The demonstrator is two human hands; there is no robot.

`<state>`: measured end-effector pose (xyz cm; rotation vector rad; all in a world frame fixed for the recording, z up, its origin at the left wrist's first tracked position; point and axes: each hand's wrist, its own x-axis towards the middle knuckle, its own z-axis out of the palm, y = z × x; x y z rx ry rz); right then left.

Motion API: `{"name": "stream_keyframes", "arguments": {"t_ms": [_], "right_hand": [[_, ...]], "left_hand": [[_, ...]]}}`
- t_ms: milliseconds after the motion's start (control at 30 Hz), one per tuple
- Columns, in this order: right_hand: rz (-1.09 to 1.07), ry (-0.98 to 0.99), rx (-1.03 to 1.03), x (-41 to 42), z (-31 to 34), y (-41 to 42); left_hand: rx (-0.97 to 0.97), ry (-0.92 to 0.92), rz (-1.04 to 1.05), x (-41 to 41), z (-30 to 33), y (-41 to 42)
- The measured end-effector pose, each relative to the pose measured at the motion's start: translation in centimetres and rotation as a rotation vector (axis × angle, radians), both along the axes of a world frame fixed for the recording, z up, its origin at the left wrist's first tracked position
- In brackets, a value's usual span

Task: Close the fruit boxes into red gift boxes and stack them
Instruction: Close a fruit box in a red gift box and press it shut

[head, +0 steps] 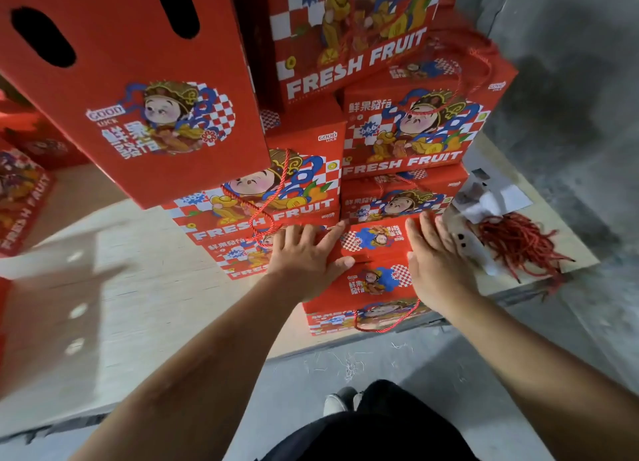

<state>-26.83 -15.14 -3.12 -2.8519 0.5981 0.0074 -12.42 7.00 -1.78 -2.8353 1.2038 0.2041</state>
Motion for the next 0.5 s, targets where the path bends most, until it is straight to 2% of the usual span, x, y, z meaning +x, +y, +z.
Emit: {"name": "stream_keyframes", "arguments": {"t_ms": [67, 133, 233, 333, 400, 500], "right_hand": [[-0.019, 0.163, 0.011, 0.2, 0.2, -0.1], [0.001, 0.214, -0.021, 0.1, 0.5, 0.6], [0.085, 0.048, -0.111, -1.6, 0.5, 3.9], [0.102, -0.188, -0.088, -3.4, -0.1, 6.4], [0.083, -0.181, -0.044, -3.4, 0.0, 6.4], [0.133, -0.068, -0.041, -3.2, 0.3, 5.6]], "left_hand": [[-0.004, -0.01, 0.035, -0.6, -0.3, -0.2], [-0.01, -0.018, 0.061, -1.0, -0.6, -0.4], [-0.035, 0.009, 0.079, -0.7, -0.8, -0.3], [-0.057, 0.03, 0.096, -0.6, -1.0, -0.3], [-0.081, 0.031, 0.119, -0.6, -1.0, -0.7], [-0.127, 0.029, 0.113, 0.4, -0.1, -1.1]]}}
